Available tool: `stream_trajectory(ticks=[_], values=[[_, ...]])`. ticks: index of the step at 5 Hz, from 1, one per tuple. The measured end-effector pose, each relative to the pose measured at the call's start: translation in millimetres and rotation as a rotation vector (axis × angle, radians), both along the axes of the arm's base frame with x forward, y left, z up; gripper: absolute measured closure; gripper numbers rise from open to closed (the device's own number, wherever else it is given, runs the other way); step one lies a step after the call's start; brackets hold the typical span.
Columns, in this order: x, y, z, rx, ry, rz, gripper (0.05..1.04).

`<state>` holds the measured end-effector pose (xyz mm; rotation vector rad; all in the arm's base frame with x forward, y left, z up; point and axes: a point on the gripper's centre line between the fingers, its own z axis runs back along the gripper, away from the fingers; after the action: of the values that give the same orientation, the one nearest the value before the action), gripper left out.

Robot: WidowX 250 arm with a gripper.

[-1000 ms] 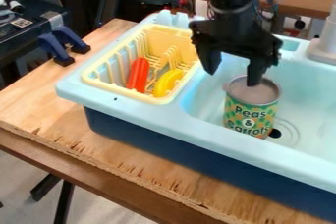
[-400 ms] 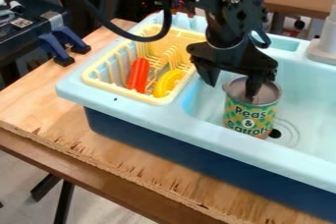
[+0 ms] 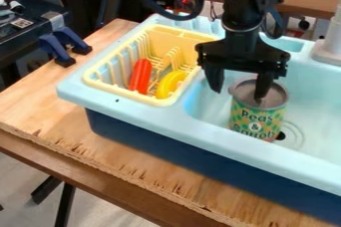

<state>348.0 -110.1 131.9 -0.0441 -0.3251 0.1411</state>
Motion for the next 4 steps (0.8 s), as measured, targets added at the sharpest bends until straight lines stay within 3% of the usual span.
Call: stream_trajectory(ticks=[1,2,4], values=[[-29,-2,-3.4,-0.041,0.146,0.041,0.081],[-59,-2,2.5,-0.012,0.194,0.057,0.081],[-70,-1,6.9,-0.001,0.198,0.044,0.081]])
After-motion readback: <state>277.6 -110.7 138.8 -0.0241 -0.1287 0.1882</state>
